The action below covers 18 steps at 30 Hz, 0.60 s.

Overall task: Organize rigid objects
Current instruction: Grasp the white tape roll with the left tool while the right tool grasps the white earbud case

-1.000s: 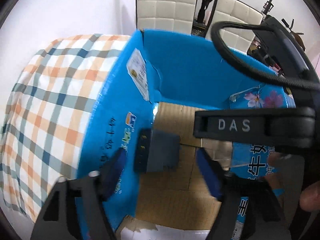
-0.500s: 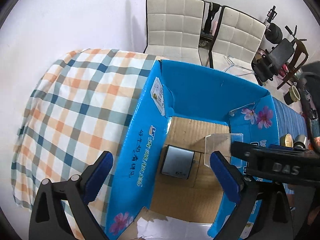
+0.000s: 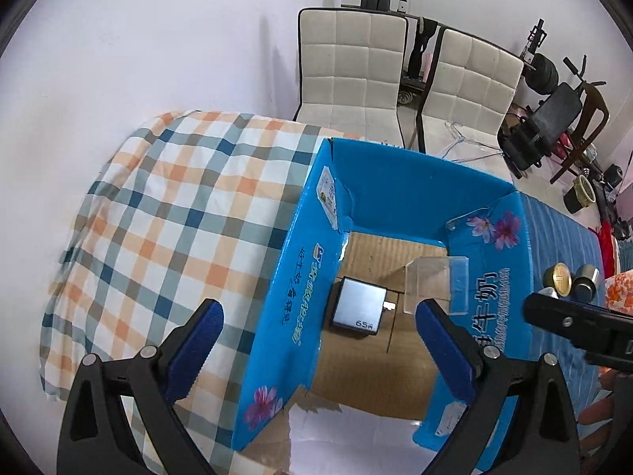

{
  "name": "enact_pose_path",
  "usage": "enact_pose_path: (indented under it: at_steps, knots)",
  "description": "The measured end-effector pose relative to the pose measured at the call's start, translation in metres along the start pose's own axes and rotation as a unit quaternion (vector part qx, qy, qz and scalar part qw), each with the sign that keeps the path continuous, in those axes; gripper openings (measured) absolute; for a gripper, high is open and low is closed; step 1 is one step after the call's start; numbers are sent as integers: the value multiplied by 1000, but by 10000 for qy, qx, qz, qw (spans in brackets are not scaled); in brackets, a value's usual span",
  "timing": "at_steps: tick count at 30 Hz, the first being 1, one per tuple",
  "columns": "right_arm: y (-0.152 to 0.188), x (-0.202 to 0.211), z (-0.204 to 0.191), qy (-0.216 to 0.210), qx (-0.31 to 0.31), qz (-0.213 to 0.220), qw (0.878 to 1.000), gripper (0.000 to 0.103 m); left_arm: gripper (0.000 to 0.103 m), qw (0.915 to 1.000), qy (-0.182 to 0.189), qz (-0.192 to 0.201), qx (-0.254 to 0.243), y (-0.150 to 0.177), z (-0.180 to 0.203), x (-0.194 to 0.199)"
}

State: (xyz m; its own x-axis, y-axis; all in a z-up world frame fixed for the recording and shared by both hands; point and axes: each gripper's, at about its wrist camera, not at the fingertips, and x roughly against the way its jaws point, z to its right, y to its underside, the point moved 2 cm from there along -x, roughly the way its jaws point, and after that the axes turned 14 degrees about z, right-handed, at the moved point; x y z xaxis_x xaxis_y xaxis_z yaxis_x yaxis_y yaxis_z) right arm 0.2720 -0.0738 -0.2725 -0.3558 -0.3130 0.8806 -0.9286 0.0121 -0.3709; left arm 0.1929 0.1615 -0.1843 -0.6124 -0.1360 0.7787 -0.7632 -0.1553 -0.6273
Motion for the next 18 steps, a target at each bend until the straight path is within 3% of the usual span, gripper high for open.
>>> enact_pose_path:
  at_steps: [3,6,10,15,18]
  knots:
    - [5,27,12,-120,-80,334,9993,103,100,9999,37,92,-37,-1,7,14]
    - [8,60,30,-223,-114,1066,9940,103,100,9995,166,256,-100,-3,23,30]
    - [19,87,68,-321,-348,1093,9929,103,101,9962,618,589,-180,-7,60,47]
    - [37,109,125,432,-326,1083,9926,103,103,9917,962,478,-708,-4,123,47]
    - [44,113,177,864,-706,943,9893,103,103,9880,1142,353,-977,1,166,40]
